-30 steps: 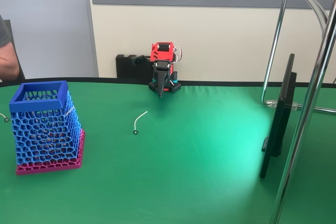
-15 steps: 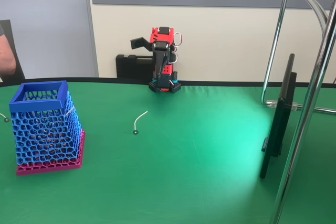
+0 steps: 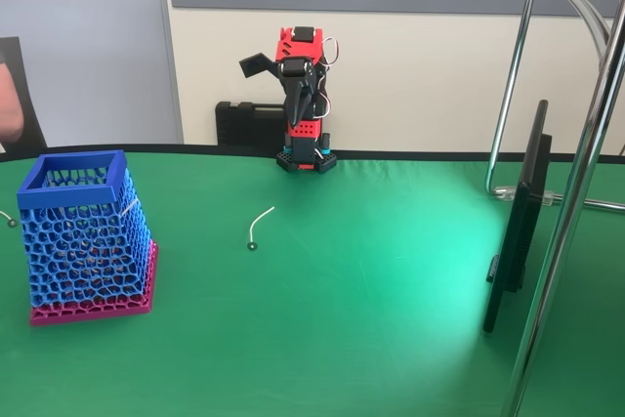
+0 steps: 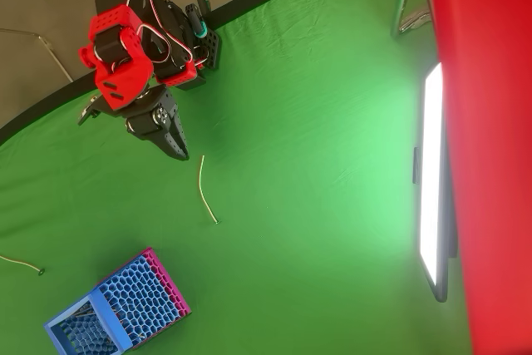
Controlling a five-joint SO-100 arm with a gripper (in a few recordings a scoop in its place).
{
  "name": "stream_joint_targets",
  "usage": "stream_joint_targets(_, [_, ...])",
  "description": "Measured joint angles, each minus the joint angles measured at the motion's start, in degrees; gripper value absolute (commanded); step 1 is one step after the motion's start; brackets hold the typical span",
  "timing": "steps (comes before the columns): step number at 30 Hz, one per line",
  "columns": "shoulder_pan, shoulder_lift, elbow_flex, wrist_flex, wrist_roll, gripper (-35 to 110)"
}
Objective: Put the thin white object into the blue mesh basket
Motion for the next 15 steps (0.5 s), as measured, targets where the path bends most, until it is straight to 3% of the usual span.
stream_joint_targets(15, [4.04, -39.64, -18.28, 0.00, 23.03, 0])
